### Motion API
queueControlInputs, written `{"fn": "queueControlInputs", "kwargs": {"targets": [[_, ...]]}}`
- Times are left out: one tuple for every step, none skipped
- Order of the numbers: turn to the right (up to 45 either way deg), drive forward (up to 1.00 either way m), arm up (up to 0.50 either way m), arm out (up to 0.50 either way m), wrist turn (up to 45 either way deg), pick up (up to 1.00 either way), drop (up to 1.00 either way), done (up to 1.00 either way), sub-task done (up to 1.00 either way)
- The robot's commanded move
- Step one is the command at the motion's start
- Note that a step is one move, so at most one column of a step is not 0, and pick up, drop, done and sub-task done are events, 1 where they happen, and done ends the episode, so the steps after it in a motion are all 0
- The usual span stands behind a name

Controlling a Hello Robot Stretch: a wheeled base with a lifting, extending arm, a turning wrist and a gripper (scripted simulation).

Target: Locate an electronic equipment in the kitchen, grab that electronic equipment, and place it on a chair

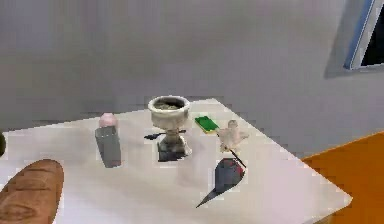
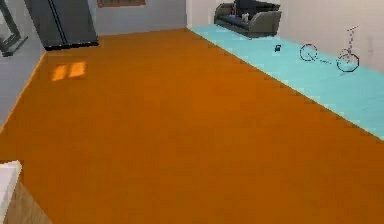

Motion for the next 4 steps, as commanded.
{"fn": "queueControlInputs", "kwargs": {"targets": [[-45.0, 0.0, 0.0, 0.0, 0.0, 0.0, 0.0, 0.0, 0.0], [-45.0, 0.0, 0.0, 0.0, 0.0, 0.0, 0.0, 0.0, 0.0], [-45.0, 0.0, 0.0, 0.0, 0.0, 0.0, 0.0, 0.0, 0.0], [-21.0, 0.0, 0.0, 0.0, 0.0, 0.0, 0.0, 0.0, 0.0]]}}
